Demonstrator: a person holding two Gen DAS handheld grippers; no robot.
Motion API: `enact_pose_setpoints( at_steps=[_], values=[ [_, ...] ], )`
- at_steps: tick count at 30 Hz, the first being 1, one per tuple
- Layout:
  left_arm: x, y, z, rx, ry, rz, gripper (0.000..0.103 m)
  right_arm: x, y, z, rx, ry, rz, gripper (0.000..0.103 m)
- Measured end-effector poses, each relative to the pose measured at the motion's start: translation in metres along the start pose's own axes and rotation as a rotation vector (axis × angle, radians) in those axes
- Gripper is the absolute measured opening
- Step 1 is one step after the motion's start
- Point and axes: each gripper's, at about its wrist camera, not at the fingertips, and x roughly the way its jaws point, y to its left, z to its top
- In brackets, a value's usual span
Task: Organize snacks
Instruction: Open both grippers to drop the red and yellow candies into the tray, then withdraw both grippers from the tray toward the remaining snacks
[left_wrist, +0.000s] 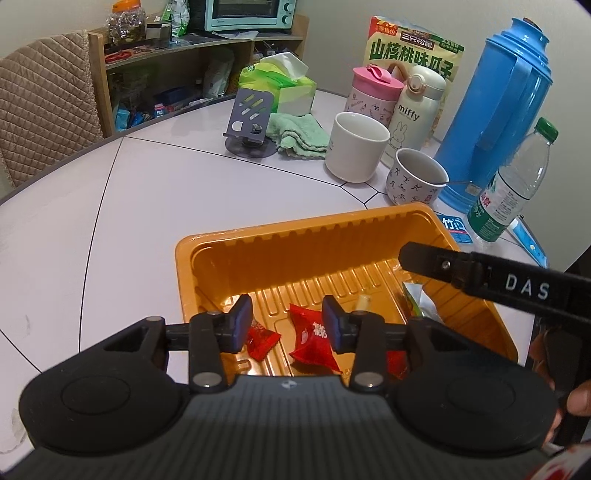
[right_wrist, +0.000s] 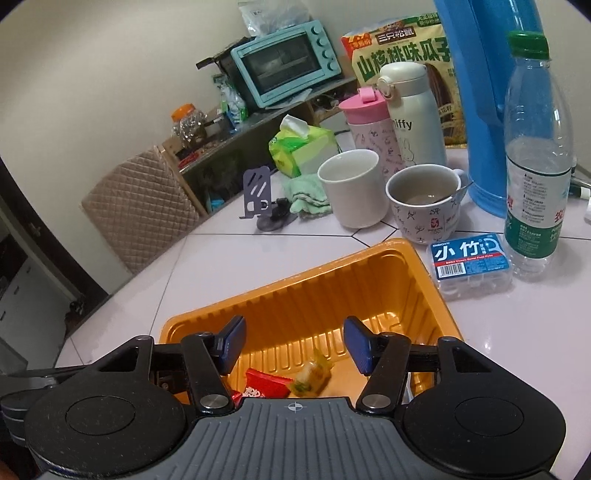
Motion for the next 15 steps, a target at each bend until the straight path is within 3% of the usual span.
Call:
enact_pose_setpoints(
  at_steps=[15],
  values=[
    [-0.03,-0.008,-0.011,0.021,-0.036,-0.002,0.055,-0.027,-0.006,-0.013,0.005,0.015,-0.035,0.064]
  ],
)
